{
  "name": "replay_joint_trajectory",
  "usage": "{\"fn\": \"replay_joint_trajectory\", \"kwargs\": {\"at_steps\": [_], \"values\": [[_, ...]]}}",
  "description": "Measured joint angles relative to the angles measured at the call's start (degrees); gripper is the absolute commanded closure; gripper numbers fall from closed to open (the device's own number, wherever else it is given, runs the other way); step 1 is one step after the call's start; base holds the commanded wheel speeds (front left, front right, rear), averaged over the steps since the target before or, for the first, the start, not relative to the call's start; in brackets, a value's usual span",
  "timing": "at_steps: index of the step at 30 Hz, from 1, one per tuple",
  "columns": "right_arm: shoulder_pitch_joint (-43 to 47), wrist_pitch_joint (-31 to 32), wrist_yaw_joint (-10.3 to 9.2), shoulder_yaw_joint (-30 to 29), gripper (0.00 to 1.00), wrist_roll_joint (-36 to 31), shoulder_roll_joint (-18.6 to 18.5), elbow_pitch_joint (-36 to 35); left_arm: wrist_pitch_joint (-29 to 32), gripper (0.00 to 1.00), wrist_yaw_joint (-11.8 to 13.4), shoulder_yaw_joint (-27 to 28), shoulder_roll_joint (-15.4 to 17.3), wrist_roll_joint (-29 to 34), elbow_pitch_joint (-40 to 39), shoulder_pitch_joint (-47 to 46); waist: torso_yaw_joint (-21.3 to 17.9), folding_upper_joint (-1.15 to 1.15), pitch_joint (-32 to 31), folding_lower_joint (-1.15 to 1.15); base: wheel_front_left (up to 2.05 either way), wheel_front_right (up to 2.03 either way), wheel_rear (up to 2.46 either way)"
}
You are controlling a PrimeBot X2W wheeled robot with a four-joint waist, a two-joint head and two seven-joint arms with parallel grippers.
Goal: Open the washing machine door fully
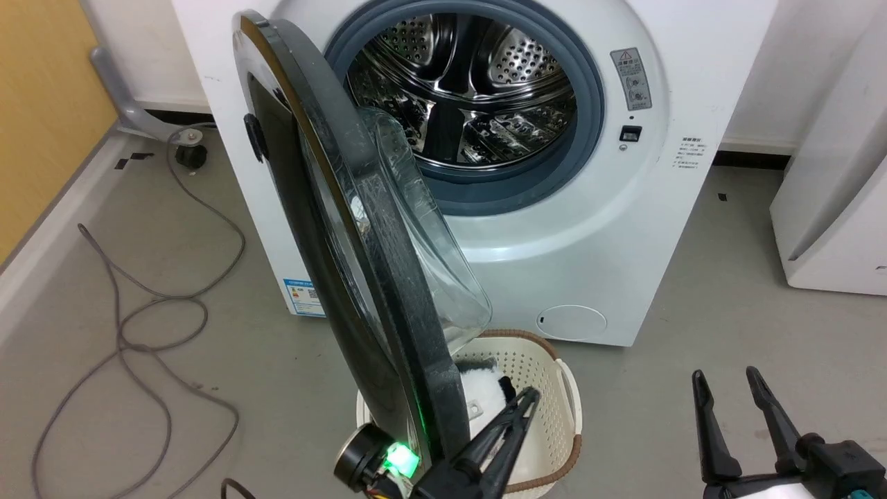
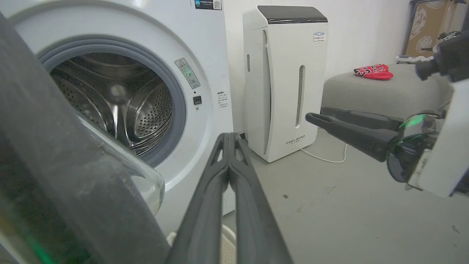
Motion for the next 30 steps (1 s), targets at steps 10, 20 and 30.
{"fn": "replay_joint_trajectory", "kwargs": {"at_steps": [10, 20, 30], "values": [[0.05, 0.0, 0.0, -0.81, 0.0, 0.09, 0.0, 0.68, 0.0, 1.0, 1.16, 2.85, -0.38, -0.58, 2.53, 0.82, 2.51, 0.0, 0.4, 0.0, 0.0, 0.0, 0.0], [0.09, 0.0, 0.0, -0.75, 0.0, 0.19, 0.04, 0.99, -0.02, 1.0, 0.87, 3.12, -1.34, -0.71, 2.08, 1.77, 8.73, 0.0, 0.82, 0.0, 0.0, 0.0, 0.0], [0.05, 0.0, 0.0, 0.1, 0.0, 0.75, 0.09, 1.03, -0.01, 1.0, 0.89, 4.21, -1.23, -0.31, 0.44, 3.22, 17.42, 0.0, 1.59, 0.0, 0.0, 0.0, 0.0]]}}
